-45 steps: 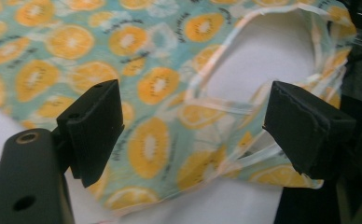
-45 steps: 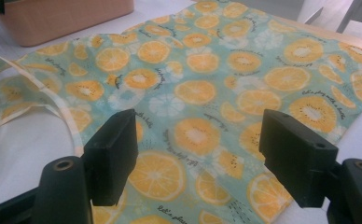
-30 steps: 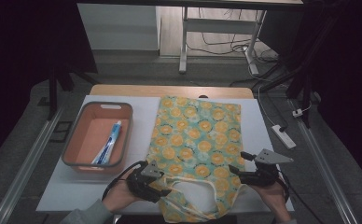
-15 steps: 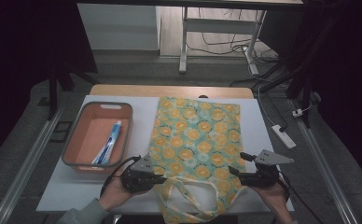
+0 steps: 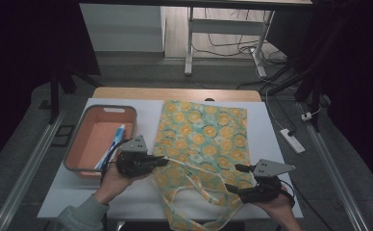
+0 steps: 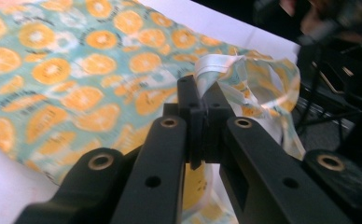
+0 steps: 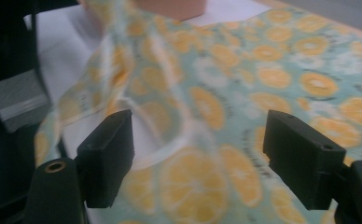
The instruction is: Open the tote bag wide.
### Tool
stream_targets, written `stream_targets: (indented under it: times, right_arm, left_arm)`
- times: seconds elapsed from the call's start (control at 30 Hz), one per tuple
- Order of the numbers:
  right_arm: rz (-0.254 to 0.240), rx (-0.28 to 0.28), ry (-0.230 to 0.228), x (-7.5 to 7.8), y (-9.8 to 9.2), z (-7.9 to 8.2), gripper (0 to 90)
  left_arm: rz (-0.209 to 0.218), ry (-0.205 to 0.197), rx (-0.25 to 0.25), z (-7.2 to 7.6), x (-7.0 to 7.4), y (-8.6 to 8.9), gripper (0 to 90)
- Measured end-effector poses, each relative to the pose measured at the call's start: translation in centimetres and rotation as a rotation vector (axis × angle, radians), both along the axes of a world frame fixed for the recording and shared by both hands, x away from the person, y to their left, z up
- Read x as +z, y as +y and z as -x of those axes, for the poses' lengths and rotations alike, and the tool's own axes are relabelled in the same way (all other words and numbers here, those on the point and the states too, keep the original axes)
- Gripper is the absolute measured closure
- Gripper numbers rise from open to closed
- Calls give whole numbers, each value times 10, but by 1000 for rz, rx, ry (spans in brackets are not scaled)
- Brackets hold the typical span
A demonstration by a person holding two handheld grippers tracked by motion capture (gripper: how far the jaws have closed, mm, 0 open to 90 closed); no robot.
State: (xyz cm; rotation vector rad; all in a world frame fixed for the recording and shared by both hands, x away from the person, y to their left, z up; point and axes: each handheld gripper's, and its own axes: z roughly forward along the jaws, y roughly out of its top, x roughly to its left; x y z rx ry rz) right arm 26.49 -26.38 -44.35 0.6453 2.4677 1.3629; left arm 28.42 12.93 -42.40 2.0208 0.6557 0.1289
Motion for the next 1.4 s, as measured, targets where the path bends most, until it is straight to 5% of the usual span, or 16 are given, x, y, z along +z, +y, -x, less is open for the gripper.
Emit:
stream_targets:
  times: [0.33, 0.8, 1.0, 1.03, 1.4]
  right_arm:
    - [73, 34, -6, -5, 23, 13, 158]
    - [202, -1, 35, -42, 34, -5, 176]
    - [222, 8, 18, -48, 36, -5, 426]
    - [216, 2, 5, -45, 36, -4, 543]
    - [163, -11, -63, -31, 28, 3, 862]
  left_arm:
    - [26, -14, 35, -14, 7, 2, 881]
    - [39, -12, 49, -14, 8, 8, 882]
    - [35, -9, 44, -14, 7, 9, 881]
    - [34, -9, 44, -14, 7, 9, 881]
    - [25, 0, 44, -11, 3, 13, 881]
